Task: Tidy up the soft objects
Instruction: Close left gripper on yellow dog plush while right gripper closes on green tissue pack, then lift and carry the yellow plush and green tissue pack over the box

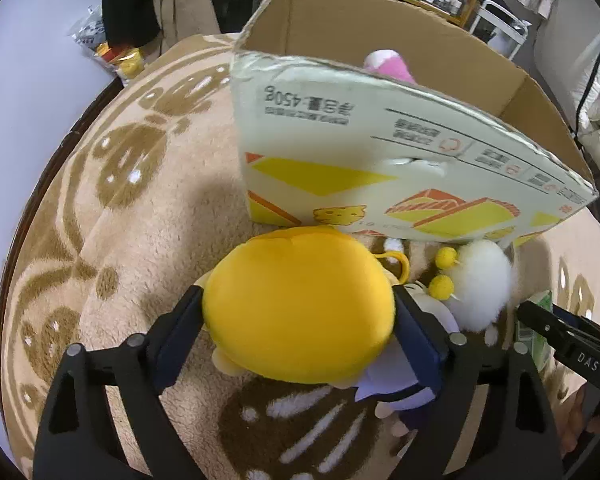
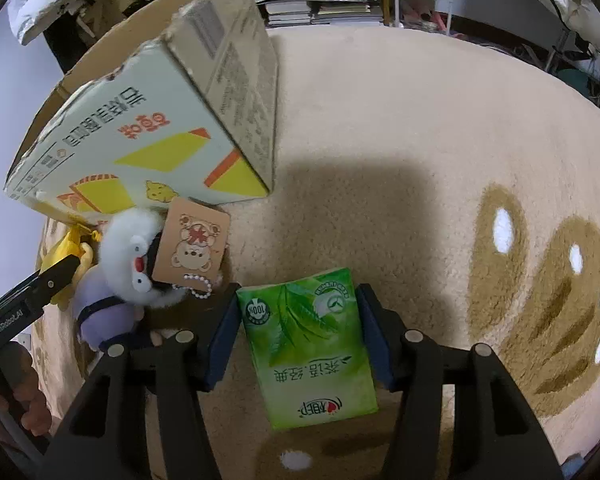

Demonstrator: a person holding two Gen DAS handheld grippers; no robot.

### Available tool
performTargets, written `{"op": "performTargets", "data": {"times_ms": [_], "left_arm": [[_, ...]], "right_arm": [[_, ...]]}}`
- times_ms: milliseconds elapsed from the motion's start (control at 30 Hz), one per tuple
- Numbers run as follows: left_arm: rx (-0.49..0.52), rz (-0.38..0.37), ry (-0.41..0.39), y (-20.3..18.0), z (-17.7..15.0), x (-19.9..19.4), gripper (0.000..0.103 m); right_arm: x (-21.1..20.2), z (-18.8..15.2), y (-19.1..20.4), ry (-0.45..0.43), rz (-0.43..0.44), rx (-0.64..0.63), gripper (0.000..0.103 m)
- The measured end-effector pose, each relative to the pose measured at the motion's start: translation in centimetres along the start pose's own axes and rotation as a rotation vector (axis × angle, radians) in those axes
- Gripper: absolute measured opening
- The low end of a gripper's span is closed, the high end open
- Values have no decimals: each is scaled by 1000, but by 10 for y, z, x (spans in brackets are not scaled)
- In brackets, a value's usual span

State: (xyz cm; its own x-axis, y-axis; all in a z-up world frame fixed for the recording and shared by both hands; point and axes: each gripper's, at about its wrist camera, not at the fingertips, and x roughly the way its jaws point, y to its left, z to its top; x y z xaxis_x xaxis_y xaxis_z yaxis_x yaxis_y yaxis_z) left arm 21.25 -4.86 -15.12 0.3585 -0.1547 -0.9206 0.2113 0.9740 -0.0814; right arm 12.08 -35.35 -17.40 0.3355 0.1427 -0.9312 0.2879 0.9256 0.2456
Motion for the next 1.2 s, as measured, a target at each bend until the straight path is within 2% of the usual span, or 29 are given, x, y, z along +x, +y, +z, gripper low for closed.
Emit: {"op": "performTargets", "data": {"times_ms": [400,633,867,1200], "left_arm": [[-12,-10,-11,0,-6,-5,82],[2,45,-37,-6,-12,-12,82],[14,66,-57,-9,-18,-24,81],[-2,87,-88,-12,-34,-48,80]], "right_arm": [[-1,0,6,-11,19,-11,60],[-1,-2,20,-23,59,-39,60],[-12,-2,23,-80,34,-50,60],[-39,-5,31,-186,103,-86,60]]}}
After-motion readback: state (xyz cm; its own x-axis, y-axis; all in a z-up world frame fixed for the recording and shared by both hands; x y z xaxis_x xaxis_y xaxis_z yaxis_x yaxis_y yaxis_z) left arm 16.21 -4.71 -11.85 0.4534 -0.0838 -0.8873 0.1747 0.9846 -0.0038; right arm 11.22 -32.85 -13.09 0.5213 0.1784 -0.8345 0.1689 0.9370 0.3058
